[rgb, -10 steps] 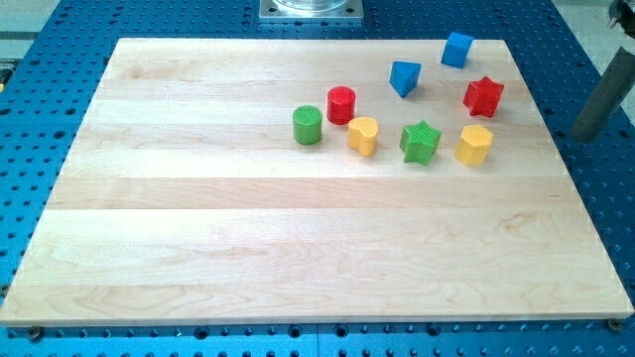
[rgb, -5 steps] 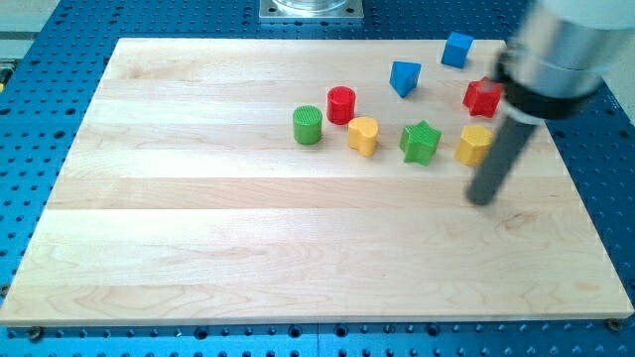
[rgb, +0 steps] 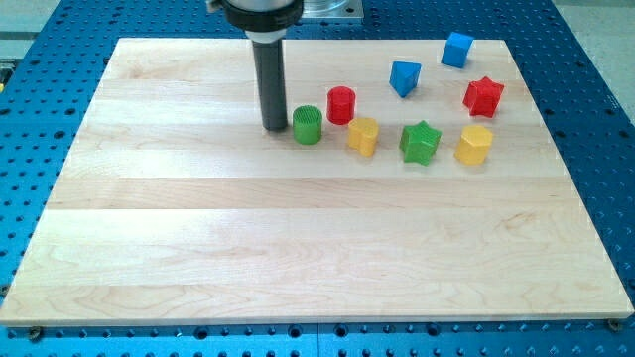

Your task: Push the green circle into the heart

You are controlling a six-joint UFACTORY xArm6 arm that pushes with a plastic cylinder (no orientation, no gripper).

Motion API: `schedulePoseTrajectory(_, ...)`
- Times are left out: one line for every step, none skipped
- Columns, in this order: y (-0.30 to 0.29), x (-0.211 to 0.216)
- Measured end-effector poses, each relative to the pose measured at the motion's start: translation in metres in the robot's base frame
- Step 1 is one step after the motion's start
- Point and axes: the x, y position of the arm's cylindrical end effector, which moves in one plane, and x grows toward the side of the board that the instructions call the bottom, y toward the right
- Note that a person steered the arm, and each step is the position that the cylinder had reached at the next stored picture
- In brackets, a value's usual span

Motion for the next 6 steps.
schedulePoseTrajectory(0.062,0.043)
schedulePoseTrajectory(0.101,0.048)
schedulePoseTrajectory(0.048,0.04)
schedulePoseTrajectory(0.062,0.022)
schedulePoseTrajectory(0.08,0.003)
schedulePoseTrajectory(0.085,-0.002)
